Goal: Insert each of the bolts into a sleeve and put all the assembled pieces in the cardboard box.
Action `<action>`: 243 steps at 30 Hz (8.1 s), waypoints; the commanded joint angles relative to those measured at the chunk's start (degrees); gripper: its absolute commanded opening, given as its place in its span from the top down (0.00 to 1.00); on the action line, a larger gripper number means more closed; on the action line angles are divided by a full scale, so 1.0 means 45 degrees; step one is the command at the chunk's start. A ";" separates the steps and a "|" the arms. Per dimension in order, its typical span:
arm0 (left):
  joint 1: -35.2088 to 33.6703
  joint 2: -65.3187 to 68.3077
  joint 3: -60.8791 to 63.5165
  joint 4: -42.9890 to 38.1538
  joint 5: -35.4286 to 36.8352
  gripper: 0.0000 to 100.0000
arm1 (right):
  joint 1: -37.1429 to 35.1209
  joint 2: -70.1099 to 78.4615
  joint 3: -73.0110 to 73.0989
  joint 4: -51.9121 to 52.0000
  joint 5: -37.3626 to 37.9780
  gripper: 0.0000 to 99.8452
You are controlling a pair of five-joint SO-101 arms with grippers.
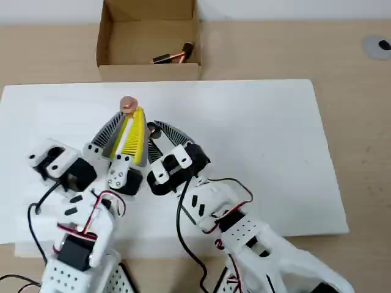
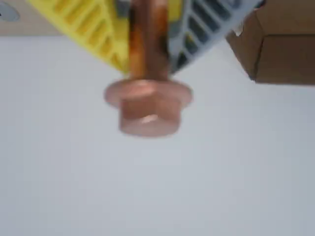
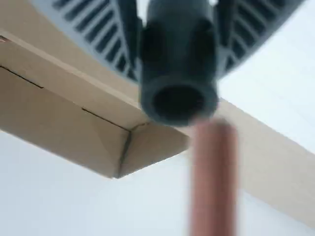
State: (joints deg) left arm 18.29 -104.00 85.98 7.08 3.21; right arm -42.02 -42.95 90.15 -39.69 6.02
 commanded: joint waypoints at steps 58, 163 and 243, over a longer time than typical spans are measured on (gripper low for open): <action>0.0684 -0.0088 -0.0254 -0.0645 0.1446 0.99 | 0.0225 -0.0440 -0.0205 -0.0371 -0.0938 0.99; 0.1133 -0.0107 -0.1915 0.5724 -0.1621 0.93 | 0.0889 -0.1319 -0.1553 0.2247 -0.1934 0.99; -0.4650 1.9233 -0.9280 0.9729 0.0449 1.00 | 0.1885 -0.1768 -0.2491 0.4122 -0.1915 0.99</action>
State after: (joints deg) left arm -2.37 -18.29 46.59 52.35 4.88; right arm -34.11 -49.01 83.74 -21.23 -2.15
